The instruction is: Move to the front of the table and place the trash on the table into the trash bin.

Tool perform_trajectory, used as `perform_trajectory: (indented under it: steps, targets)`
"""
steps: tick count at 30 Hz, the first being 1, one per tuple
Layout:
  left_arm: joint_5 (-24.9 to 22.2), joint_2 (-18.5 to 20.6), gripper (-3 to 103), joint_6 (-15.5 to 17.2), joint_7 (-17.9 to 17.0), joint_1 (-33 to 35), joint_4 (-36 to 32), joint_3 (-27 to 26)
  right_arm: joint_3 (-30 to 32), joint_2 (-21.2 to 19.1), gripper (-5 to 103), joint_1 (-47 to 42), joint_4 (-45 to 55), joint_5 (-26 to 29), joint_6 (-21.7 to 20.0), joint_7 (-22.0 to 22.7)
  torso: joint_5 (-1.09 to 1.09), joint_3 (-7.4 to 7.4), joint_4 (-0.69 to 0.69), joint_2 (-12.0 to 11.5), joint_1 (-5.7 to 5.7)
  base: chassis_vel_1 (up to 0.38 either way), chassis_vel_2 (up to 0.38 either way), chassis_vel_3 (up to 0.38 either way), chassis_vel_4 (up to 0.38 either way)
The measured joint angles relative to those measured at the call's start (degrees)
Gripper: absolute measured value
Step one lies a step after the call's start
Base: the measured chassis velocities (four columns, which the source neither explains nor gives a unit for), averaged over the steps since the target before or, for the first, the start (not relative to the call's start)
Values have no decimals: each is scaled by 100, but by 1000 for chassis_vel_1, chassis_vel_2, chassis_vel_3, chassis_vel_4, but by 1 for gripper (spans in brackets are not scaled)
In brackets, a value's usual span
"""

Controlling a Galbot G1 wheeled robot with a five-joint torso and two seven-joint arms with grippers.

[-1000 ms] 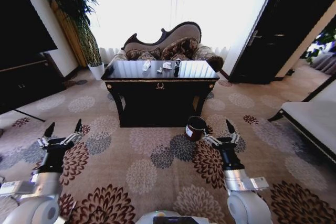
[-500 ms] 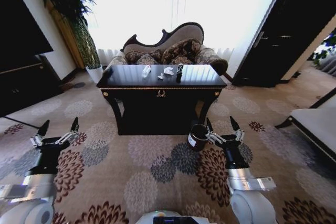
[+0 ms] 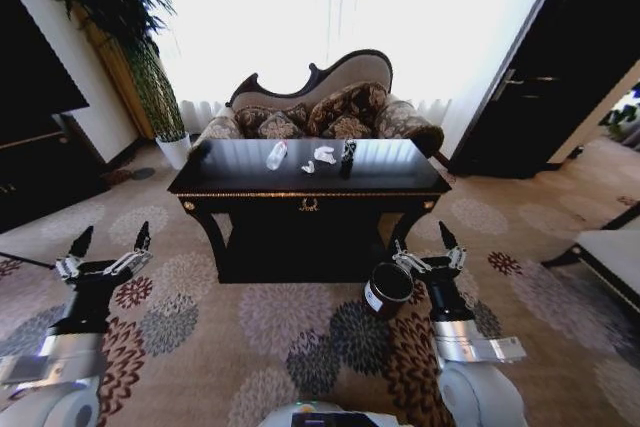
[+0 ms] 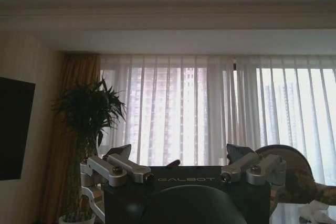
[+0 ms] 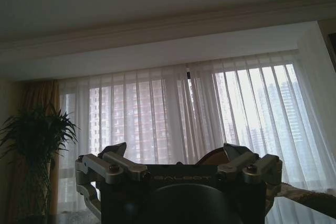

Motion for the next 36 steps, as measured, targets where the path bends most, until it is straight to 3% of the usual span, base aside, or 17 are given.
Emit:
perform_trajectory:
  steps: [16,20,36]
  targets:
    - [-63,-15,100,-65,197,-54,48,54,6,3,100,26,-10,-90,11,-35,0,2,-1,-1,3,-260,257,267,-271]
    - [-55,-11,100,-74,214,-58,62,75,13,9,100,71,-96,-243,183,-15,0,2,0,-2,5,-225,223,229,-233]
    - [-15,-20,100,-105,269,-50,59,86,14,20,100,51,-47,-190,330,-50,0,-2,0,3,-5,-15,20,13,-13]
